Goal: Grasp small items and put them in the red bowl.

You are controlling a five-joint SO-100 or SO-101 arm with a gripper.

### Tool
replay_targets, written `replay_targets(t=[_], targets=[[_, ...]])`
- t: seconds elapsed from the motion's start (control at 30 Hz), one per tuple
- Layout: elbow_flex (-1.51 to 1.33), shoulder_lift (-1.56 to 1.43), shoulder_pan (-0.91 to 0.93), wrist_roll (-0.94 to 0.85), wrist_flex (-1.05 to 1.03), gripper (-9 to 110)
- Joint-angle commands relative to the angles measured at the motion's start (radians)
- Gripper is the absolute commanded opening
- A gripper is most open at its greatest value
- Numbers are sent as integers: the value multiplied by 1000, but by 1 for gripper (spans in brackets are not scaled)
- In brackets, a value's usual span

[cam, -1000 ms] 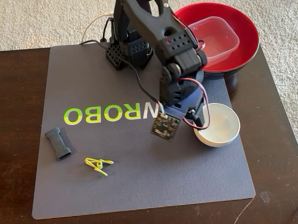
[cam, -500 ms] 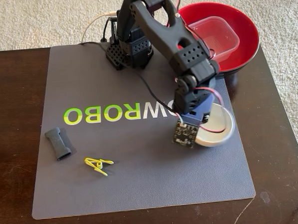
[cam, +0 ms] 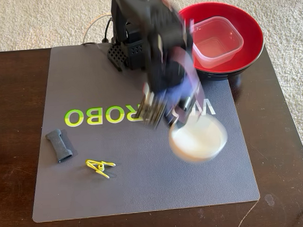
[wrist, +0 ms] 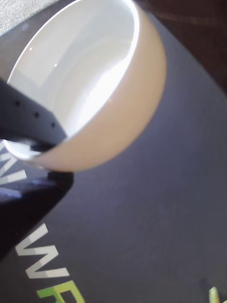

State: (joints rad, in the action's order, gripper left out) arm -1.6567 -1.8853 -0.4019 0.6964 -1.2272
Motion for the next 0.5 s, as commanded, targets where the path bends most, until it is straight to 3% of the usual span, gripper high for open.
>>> replay_targets(t=[0.0, 0.23, 0.47], targets=[[-3, -262, -199, 94, -92, 0], [-104, -350, -675, 149, -296, 0], [-229, -249, -805, 259, -316, 0]])
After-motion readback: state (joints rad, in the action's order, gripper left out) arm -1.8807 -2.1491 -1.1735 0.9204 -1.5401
